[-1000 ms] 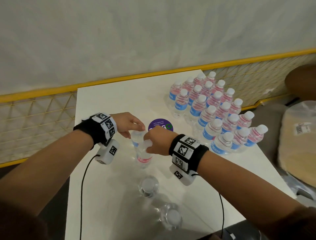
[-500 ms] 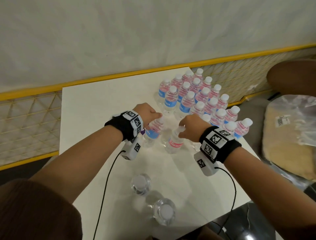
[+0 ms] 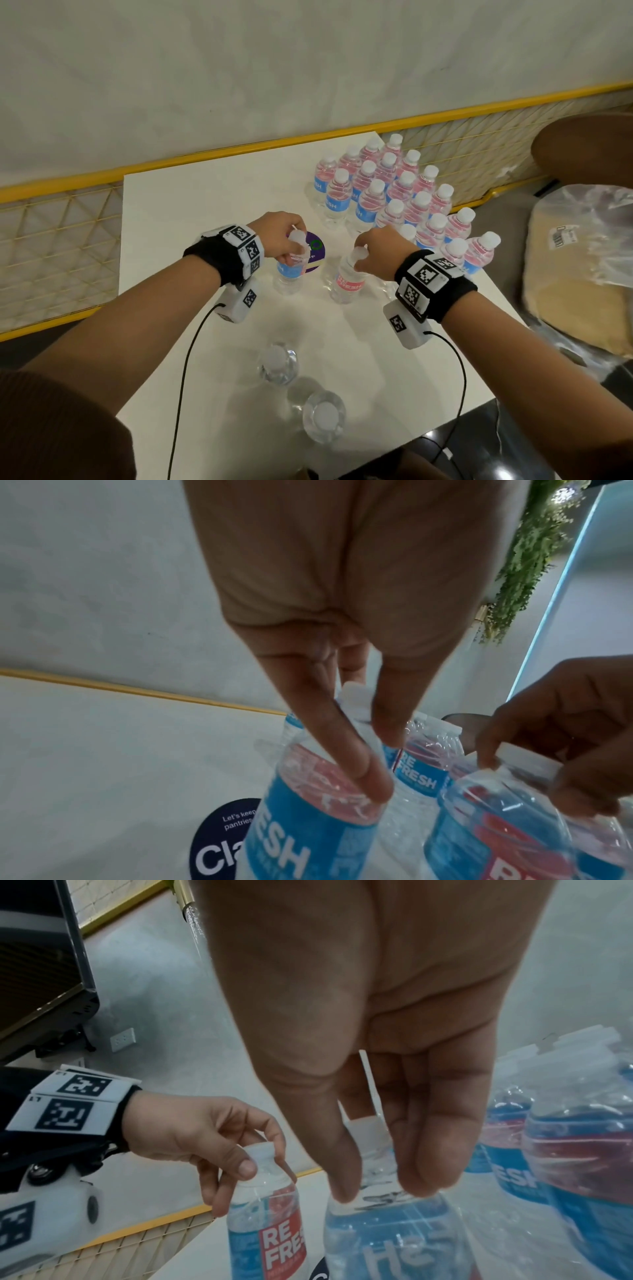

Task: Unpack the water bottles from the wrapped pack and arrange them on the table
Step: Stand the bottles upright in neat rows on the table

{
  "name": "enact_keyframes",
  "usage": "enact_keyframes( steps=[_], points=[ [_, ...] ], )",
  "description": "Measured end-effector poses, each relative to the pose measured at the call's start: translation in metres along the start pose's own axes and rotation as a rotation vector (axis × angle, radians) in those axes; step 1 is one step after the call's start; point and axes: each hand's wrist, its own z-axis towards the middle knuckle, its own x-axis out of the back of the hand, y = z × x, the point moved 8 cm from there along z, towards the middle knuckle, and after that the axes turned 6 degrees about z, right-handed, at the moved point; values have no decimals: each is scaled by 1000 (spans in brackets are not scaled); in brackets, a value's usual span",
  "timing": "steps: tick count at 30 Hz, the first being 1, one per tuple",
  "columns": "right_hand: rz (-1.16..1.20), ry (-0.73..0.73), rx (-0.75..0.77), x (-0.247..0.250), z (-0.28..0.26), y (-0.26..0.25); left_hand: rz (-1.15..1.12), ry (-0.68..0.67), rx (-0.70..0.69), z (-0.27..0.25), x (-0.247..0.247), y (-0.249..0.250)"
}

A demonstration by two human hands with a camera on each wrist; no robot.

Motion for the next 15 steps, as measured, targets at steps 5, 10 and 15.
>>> enact_keyframes(
  steps=[5,10,15],
  points=[
    [-17,-11,39,4,-2,-1,10,121,-25,7,7,2],
    [7,-17,-13,1,-4,0,-13,223,-33,23,3,22],
    [-14,4,-12,3,3,1,139,169,-49,38,-2,42]
  ],
)
